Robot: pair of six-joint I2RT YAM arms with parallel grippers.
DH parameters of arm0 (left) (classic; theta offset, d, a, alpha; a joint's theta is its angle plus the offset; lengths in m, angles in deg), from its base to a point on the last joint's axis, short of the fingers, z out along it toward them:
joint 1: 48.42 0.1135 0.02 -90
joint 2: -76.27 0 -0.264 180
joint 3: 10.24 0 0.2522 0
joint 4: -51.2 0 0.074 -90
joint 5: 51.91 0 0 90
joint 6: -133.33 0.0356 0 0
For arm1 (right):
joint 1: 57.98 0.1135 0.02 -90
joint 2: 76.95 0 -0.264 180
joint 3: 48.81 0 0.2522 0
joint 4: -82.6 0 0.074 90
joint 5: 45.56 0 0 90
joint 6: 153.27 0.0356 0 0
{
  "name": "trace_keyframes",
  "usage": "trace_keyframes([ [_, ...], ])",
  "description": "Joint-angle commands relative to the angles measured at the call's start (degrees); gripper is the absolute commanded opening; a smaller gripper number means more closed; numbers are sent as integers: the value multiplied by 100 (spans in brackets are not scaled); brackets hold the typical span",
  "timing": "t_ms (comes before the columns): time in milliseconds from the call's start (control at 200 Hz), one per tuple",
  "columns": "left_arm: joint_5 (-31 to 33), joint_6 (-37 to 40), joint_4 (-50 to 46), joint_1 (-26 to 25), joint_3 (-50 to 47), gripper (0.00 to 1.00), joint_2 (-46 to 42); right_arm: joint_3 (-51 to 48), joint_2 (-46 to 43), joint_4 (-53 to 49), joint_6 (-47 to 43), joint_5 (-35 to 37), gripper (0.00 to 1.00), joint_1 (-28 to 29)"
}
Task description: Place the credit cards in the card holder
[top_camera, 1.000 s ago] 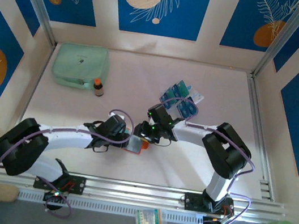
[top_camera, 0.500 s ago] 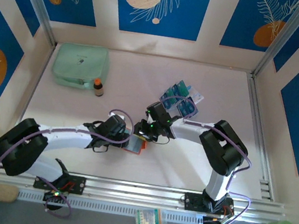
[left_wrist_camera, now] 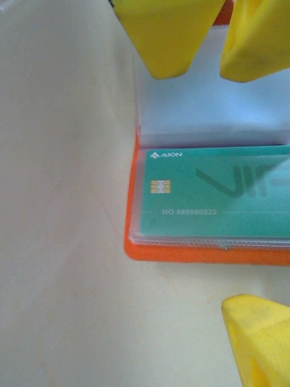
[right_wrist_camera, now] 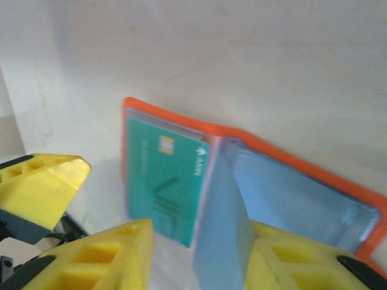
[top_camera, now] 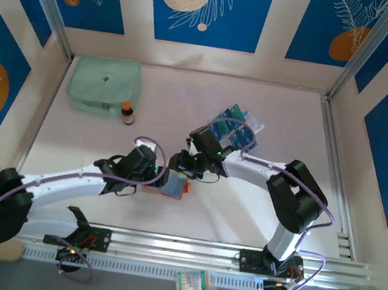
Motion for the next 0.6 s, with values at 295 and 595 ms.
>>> trace_keyframes([
  [295, 463, -21, -651, 215, -23, 94, -1147, 929, 596, -186, 261, -304, 52, 216],
  [595, 432, 3, -645, 321, -314, 95, -1260, 1771, 1483, -207, 386, -508, 52, 236],
])
